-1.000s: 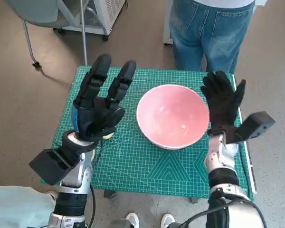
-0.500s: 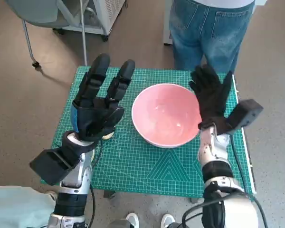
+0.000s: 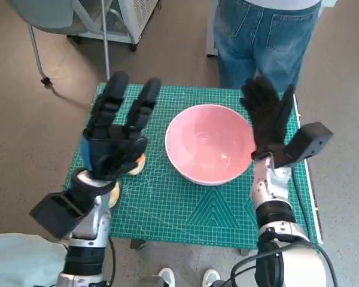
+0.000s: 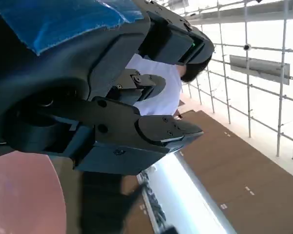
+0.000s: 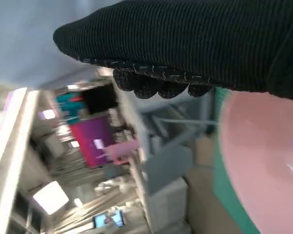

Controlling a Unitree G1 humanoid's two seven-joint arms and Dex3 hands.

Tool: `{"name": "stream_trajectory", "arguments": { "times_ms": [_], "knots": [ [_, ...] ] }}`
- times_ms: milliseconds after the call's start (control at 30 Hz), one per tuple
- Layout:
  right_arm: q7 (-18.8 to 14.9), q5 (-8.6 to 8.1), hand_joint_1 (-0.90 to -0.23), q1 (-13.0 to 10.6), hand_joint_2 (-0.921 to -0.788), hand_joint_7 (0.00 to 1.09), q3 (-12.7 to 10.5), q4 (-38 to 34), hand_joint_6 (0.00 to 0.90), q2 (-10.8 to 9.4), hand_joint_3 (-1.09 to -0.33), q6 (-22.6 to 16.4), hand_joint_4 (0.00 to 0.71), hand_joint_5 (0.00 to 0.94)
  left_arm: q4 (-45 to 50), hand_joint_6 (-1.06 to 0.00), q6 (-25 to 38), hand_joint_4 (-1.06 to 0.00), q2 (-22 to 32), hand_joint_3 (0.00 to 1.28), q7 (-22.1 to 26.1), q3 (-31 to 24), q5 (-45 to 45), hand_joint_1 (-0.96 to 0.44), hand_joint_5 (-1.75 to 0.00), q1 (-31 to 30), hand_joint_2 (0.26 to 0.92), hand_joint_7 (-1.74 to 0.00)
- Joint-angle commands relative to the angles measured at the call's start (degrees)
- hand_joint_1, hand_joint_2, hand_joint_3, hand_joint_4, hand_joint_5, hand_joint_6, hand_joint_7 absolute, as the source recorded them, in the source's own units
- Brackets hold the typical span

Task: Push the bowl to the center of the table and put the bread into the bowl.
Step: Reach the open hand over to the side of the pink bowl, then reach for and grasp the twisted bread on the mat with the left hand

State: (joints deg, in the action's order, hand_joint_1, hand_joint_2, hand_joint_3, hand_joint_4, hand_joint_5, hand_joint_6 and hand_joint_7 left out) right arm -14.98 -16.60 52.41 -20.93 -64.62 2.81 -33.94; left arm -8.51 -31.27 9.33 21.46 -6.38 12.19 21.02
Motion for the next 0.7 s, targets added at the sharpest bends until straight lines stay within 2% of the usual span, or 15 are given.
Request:
{"name": "stream_trajectory", "arguments": {
  "times_ms": [33, 133, 233, 333, 500, 700],
  "knots": [
    [-3.56, -1.5, -0.519, -4.19, -0.921, 0.45, 0.76, 7.69, 0.107, -1.39, -0.798, -3.3, 0.279, 0.005, -2.6, -0.47, -1.58, -0.34, 3.01, 0.3, 0.77, -2.61, 0.86, -0.03, 0.0, 0.25, 0.921, -0.01],
    [-5.26, -2.22, -0.538, -6.47, -0.921, 0.53, 1.93, 13.97, 0.067, -2.22, -0.784, -4.42, 0.292, 0.007, -3.95, -0.46, -2.2, -0.34, 4.78, 0.3, 0.99, -3.75, 0.49, -0.03, 0.0, 0.99, 0.921, -0.01],
    [-7.34, -2.89, -0.551, -9.9, -0.921, 0.62, 4.26, 23.2, 0.021, -2.78, -0.782, -4.47, 0.302, 0.009, -5.61, -0.46, -3.61, -0.34, 7.55, 0.3, 0.77, -4.92, -1.5, -0.03, 0.0, 1.91, 0.921, 0.0],
    [-8.4, -3.12, -0.556, -12.82, -0.921, 0.64, 6.32, 30.59, 0.008, -2.92, -0.783, -3.8, 0.306, 0.01, -7.21, -0.45, -5.13, -0.33, 10.27, 0.3, 0.66, -5.63, -3.48, -0.03, 0.0, 2.74, 0.921, 0.0],
    [-9.21, -2.44, -0.56, -17.33, -0.921, 0.67, 9.53, 41.07, 0.0, -2.27, -0.789, -2.87, 0.309, 0.011, -10.66, -0.44, -8.25, -0.31, 17.7, 0.31, 1.83, -6.48, -7.82, -0.03, 0.0, 4.66, 0.921, 0.0],
    [-9.0, -1.49, -0.567, -20.49, -0.921, 0.7, 11.66, 48.33, -0.001, -1.29, -0.795, -2.04, 0.311, 0.013, -15.04, -0.43, -12.44, -0.28, 25.94, 0.32, 1.71, -6.39, -13.75, -0.02, 0.0, 7.12, 0.921, 0.0]
  ]
}}
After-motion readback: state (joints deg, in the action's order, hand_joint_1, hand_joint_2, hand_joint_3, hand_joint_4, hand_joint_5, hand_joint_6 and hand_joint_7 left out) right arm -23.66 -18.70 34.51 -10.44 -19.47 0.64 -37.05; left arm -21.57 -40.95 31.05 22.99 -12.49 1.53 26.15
